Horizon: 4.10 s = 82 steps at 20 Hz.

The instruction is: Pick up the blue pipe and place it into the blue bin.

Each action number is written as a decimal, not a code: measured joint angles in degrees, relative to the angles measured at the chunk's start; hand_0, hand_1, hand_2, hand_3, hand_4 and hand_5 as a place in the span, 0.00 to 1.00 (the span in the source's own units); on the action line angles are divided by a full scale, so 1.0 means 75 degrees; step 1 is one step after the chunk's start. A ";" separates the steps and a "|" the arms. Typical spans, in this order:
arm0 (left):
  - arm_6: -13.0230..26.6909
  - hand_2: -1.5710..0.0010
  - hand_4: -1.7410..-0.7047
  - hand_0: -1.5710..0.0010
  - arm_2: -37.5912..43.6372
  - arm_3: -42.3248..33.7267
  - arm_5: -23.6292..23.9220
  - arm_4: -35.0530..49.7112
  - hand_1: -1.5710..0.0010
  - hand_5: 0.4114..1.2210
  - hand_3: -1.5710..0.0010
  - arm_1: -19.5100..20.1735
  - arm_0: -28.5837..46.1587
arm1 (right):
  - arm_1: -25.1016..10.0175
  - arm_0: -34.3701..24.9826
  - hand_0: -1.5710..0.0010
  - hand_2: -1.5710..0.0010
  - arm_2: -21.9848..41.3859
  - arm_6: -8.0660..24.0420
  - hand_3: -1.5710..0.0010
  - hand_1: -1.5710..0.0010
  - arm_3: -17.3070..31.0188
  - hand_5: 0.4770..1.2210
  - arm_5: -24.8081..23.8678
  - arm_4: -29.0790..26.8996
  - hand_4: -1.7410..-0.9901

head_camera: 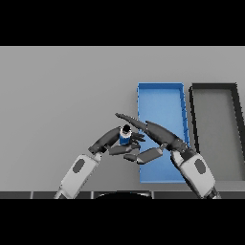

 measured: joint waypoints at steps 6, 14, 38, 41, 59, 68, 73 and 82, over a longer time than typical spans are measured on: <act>-0.0022 0.00 0.27 0.00 -0.0013 -0.0059 -0.0048 -0.0326 0.00 1.00 0.00 -0.0126 0.0160 | 0.0377 -0.0968 0.96 0.89 0.0253 0.0432 0.97 0.93 0.0788 0.03 0.0191 0.0068 0.72; 0.0475 0.00 0.06 0.00 0.0099 -0.0032 -0.0109 -0.0556 0.00 1.00 0.03 -0.0222 0.0278 | 0.0878 -0.1393 0.23 0.22 0.0458 0.0207 0.35 0.23 0.1360 0.23 0.0335 -0.0031 0.21; 0.0473 0.91 0.73 0.90 0.0583 -0.0155 -0.1018 -0.1321 0.91 0.36 0.92 -0.0420 0.0452 | 0.0536 -0.1309 0.00 0.00 0.1184 -0.0414 0.00 0.00 0.1018 1.00 -0.0974 0.0178 0.00; 0.0927 0.95 0.75 0.95 0.0689 -0.0271 -0.1060 -0.1083 0.95 0.19 0.96 -0.0464 0.0508 | 0.0540 -0.1238 0.00 0.00 0.1213 -0.0524 0.00 0.00 0.1064 1.00 -0.0992 0.0160 0.00; 0.1132 1.00 0.82 1.00 0.0635 -0.0140 -0.0955 -0.1381 1.00 0.02 1.00 -0.0383 0.0561 | -0.0820 -0.4769 0.00 0.00 -0.1619 0.0189 0.00 0.00 0.2326 1.00 -0.2637 -0.3091 0.00; 0.0986 1.00 0.84 1.00 0.0635 -0.0219 -0.0976 -0.1468 1.00 0.01 1.00 -0.0223 0.0543 | -0.2012 -0.3801 0.00 0.00 -0.2404 0.0204 0.00 0.00 0.3811 1.00 -0.2623 -0.2714 0.00; 0.1017 1.00 0.84 1.00 0.0681 -0.0283 -0.0974 -0.1389 1.00 0.01 1.00 -0.0219 0.0539 | -0.2156 -0.2074 0.00 0.00 -0.2360 0.0469 0.00 0.00 0.3302 1.00 -0.2841 -0.2715 0.00; 0.1021 1.00 0.82 1.00 0.0566 -0.0376 -0.1022 -0.1349 1.00 0.01 1.00 -0.0234 0.0791 | -0.2448 0.0007 0.00 0.00 -0.1561 0.1327 0.03 0.00 0.2464 1.00 -0.4530 -0.2130 0.00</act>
